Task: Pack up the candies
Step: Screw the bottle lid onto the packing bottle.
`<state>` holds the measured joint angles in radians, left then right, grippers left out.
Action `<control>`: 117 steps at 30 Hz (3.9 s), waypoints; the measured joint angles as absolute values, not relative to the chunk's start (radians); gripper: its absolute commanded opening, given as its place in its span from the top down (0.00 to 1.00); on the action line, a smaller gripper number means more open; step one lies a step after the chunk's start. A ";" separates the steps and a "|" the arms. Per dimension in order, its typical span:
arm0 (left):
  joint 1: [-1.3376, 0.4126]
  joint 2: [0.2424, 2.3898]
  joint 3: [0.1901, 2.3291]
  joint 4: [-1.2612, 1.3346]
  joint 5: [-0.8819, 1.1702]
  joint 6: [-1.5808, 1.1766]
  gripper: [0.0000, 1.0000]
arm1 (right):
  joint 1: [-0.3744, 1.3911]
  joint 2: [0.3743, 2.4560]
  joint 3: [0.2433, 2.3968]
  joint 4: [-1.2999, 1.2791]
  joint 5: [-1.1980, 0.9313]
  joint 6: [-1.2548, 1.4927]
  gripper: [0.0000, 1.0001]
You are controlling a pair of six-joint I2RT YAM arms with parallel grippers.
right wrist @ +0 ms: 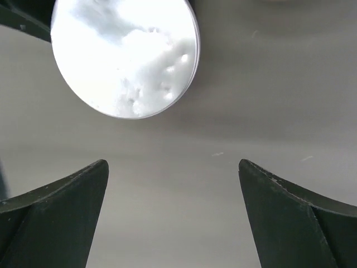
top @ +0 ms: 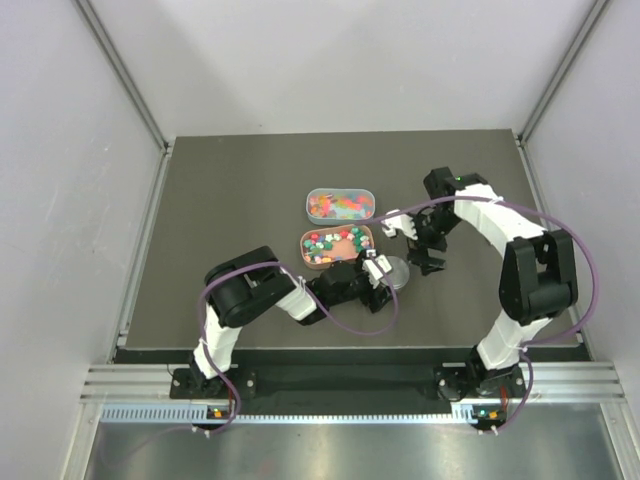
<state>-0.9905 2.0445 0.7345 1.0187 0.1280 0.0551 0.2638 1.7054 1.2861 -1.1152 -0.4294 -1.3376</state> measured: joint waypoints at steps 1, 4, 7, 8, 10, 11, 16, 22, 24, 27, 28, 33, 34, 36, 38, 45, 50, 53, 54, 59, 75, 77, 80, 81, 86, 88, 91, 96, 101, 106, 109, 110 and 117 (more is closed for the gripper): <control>-0.991 2.045 0.736 1.018 0.130 0.055 0.25 | 0.261 1.711 1.307 -1.131 -0.445 -1.380 0.00; -0.991 2.047 0.738 1.019 0.134 0.056 0.26 | 0.259 1.720 1.352 -1.193 -0.507 -1.514 0.00; -0.991 2.048 0.738 1.019 0.134 0.056 0.28 | 0.260 1.739 1.386 -1.266 -0.579 -1.650 0.00; -0.991 2.049 0.738 1.021 0.135 0.056 0.30 | 0.261 1.751 1.400 -1.281 -0.597 -1.688 0.00; -0.991 2.049 0.738 1.021 0.136 0.056 0.31 | 0.269 1.774 1.415 -1.289 -0.619 -1.748 0.00; -0.991 2.049 0.738 1.021 0.136 0.056 0.31 | 0.273 1.780 1.416 -1.290 -0.624 -1.769 0.00; -0.991 2.049 0.740 1.021 0.138 0.056 0.31 | 0.295 1.810 1.416 -1.309 -0.634 -1.855 0.00; -0.991 2.054 0.746 1.019 0.138 0.056 0.31 | 0.323 1.842 1.416 -1.311 -0.631 -1.903 0.00; -0.991 2.054 0.747 1.019 0.138 0.056 0.31 | 0.332 1.843 1.416 -1.311 -0.630 -1.910 0.00; -0.991 2.055 0.748 1.019 0.138 0.056 0.31 | 0.343 1.846 1.416 -1.312 -0.627 -1.916 0.00; -0.991 2.056 0.749 1.019 0.138 0.056 0.31 | 0.345 1.848 1.416 -1.314 -0.625 -1.917 0.02; -0.990 2.057 0.750 1.020 0.138 0.055 0.31 | 0.352 1.874 1.416 -1.320 -0.624 -1.918 0.03; -0.990 2.057 0.750 1.020 0.138 0.055 0.31 | 0.352 1.876 1.416 -1.322 -0.627 -1.918 0.03; -0.990 2.057 0.750 1.020 0.138 0.055 0.31 | 0.352 1.877 1.416 -1.324 -0.628 -1.917 0.04; -0.990 2.057 0.751 1.020 0.138 0.055 0.31 | 0.352 1.877 1.416 -1.325 -0.628 -1.916 0.06; -0.989 2.058 0.751 1.019 0.138 0.054 0.31 | 0.352 1.877 1.416 -1.331 -0.627 -1.888 0.17; -0.989 2.058 0.751 1.019 0.139 0.054 0.31 | 0.353 1.876 1.415 -1.330 -0.624 -1.867 0.23; -0.989 2.058 0.751 1.019 0.139 0.054 0.31 | 0.353 1.869 1.405 -1.320 -0.624 -1.850 0.24; -0.989 2.058 0.751 1.019 0.139 0.054 0.31 | 0.353 1.863 1.397 -1.311 -0.625 -1.842 0.25; -0.989 2.058 0.751 1.019 0.139 0.054 0.32 | 0.353 1.815 1.340 -1.245 -0.624 -1.782 0.25; -0.983 2.057 0.752 1.017 0.150 0.050 0.33 | 0.353 1.684 1.179 -1.012 -0.621 -1.423 0.30; -0.982 2.057 0.753 1.014 0.150 0.050 0.33 | 0.354 1.671 1.164 -0.983 -0.618 -1.364 0.31; -0.982 2.056 0.753 1.013 0.155 0.047 0.34 | 0.358 1.645 1.135 -0.942 -0.609 -1.295 0.32; -0.981 2.056 0.752 1.012 0.161 0.050 0.33 | 0.358 1.640 1.126 -0.928 -0.606 -1.265 0.32; -0.975 2.056 0.748 1.020 0.180 0.051 0.34 | 0.358 1.633 1.106 -0.891 -0.603 -1.171 0.32; -0.973 2.056 0.746 1.023 0.187 0.053 0.34 | 0.358 1.629 1.098 -0.879 -0.603 -1.146 0.30; -0.970 2.056 0.744 1.025 0.194 0.055 0.34 | 0.358 1.618 1.082 -0.858 -0.601 -1.115 0.24; -0.969 2.054 0.733 1.039 0.189 0.060 0.33 | 0.358 1.607 1.063 -0.853 -0.575 -1.070 0.00; -0.972 2.051 0.731 1.035 0.166 0.056 0.32 | 0.371 1.639 1.051 -0.888 -0.520 -1.050 0.00; -0.976 2.051 0.734 1.031 0.157 0.063 0.32 | 0.360 1.650 1.110 -0.960 -0.463 -1.129 0.00; -0.976 2.051 0.741 1.021 0.156 0.061 0.32 | 0.332 1.682 1.185 -1.040 -0.442 -1.226 0.00; -0.976 2.051 0.742 1.019 0.156 0.061 0.32 | 0.320 1.696 1.216 -1.070 -0.439 -1.261 0.00; -0.976 2.053 0.748 1.016 0.156 0.060 0.32 | 0.221 1.772 1.423 -1.244 -0.483 -1.567 0.00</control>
